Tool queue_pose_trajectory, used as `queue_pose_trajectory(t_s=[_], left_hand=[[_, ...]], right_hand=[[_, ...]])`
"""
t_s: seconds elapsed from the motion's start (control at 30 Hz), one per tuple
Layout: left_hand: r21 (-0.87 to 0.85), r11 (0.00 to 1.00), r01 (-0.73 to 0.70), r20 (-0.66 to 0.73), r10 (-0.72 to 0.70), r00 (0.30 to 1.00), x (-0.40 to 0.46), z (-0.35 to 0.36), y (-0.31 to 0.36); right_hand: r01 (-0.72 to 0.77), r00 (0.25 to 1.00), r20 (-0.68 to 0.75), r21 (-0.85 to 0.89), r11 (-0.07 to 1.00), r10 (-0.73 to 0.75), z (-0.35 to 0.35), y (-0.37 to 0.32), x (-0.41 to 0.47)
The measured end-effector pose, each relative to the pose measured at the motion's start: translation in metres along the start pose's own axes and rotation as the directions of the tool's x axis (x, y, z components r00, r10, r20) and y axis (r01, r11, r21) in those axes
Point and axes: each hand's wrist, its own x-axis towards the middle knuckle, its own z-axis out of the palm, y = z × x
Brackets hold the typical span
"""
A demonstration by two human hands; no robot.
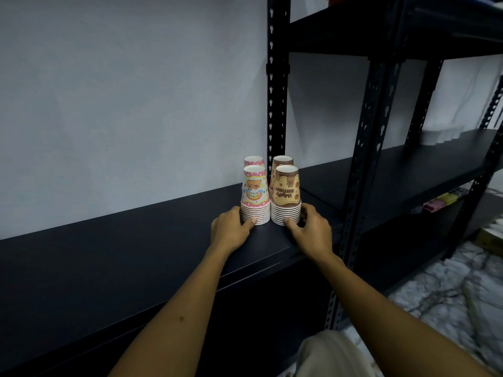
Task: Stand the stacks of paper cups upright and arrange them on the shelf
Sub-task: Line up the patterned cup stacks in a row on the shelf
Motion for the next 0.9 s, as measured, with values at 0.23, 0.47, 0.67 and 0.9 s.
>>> queue_pose_trajectory(t_s=[0.23, 0.47, 0.67, 0.9], left_hand=[[-0.03, 0.999, 0.034, 0.009, -0.033, 0.999, -0.015, -0.008, 0.0], [0.11, 0.993, -0.048, 0.028, 0.045, 0.999, -0.065, -0.031, -0.02], [0.229, 0.971, 0.064, -0.06, -0.052, 0.997, -0.133, -0.084, -0.08], [0.218, 0.923, 0.316, -0.302, -0.244, 0.921, -0.231, -0.159, -0.144]], right_hand=[[0.043, 0.999, -0.009, 0.002, 0.999, -0.043, -0.003, 0.0, -0.016], [0.182, 0.983, 0.008, -0.009, 0.983, -0.182, 0.001, -0.022, -0.064], [0.47, 0.832, 0.39, -0.116, 0.875, -0.395, 0.035, -0.091, -0.085], [0.603, 0.583, 0.633, 0.083, 0.793, -0.509, 0.1, -0.196, -0.13]])
